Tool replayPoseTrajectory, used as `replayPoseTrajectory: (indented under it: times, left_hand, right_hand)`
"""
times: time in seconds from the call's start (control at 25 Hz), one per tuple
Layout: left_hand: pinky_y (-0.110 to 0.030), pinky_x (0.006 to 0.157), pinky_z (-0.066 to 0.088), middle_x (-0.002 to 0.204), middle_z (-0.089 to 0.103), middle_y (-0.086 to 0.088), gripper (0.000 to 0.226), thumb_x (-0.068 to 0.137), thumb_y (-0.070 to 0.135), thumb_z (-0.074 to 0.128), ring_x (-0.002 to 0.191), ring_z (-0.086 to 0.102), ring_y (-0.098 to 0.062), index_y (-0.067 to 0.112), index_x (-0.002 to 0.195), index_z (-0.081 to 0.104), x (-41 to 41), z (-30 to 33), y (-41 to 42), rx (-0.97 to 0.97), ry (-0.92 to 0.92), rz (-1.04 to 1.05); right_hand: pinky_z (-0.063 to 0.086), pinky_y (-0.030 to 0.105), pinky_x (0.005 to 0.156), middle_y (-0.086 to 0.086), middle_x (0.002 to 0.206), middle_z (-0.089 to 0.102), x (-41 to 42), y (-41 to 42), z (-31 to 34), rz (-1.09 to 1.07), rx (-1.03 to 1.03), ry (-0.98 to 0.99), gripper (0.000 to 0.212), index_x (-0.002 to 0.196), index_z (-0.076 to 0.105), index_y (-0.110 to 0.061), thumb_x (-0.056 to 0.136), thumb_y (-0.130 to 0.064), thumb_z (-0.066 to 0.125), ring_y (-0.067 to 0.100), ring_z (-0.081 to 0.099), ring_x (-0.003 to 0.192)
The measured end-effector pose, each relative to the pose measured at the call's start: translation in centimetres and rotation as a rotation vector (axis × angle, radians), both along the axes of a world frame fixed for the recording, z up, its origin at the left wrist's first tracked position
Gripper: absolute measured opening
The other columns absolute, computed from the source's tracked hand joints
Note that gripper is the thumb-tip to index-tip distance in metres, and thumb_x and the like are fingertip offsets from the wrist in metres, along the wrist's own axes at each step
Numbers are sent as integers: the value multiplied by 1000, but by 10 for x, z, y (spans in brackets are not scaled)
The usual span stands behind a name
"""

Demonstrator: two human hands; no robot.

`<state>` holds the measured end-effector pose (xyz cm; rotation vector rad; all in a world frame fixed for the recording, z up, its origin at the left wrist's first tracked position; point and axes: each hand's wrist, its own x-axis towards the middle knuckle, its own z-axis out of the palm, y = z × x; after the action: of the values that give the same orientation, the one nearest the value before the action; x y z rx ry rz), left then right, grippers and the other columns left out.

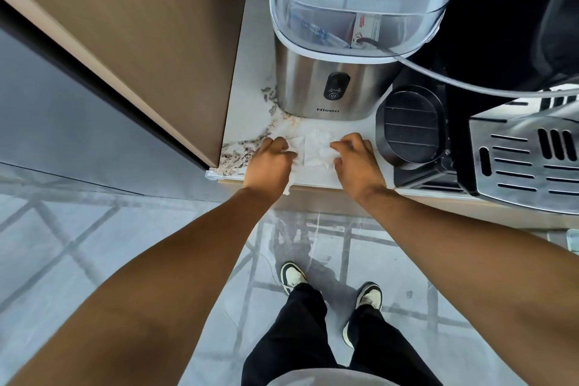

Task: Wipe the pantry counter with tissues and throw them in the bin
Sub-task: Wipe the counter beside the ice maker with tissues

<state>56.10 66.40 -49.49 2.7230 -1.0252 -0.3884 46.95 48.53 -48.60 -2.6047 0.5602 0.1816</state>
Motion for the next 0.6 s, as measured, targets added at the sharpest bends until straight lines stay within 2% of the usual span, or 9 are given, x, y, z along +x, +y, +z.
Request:
replayPoseTrajectory:
  times: [0.12, 0.32, 0.6]
  left_hand:
    - [-44, 89, 55, 120, 60, -12, 38, 90, -6, 56, 115, 51, -33, 11, 120, 71, -5, -1, 3, -35, 25, 30]
    - [-40, 95, 52, 121, 62, -12, 36, 88, -7, 57, 116, 56, -32, 10, 117, 72, -10, 4, 2, -51, 53, 62]
    - [-42, 86, 54, 116, 64, -16, 28, 92, -2, 56, 100, 64, -36, 6, 113, 73, -40, 27, -4, -93, 67, 57]
  right_hand:
    - [41, 32, 105, 11, 128, 47, -2, 2, -1, -14, -8, -5, 31, 126, 60, -7, 96, -3, 53, 28, 54, 111]
    - [45, 34, 95, 14, 121, 56, -10, 0, 5, -46, -21, 29, 26, 118, 66, -6, 94, -11, 56, 31, 59, 106]
    - [46, 32, 79, 15, 107, 67, -46, -9, 24, -114, 29, -23, 21, 110, 68, -9, 91, -13, 61, 31, 62, 97]
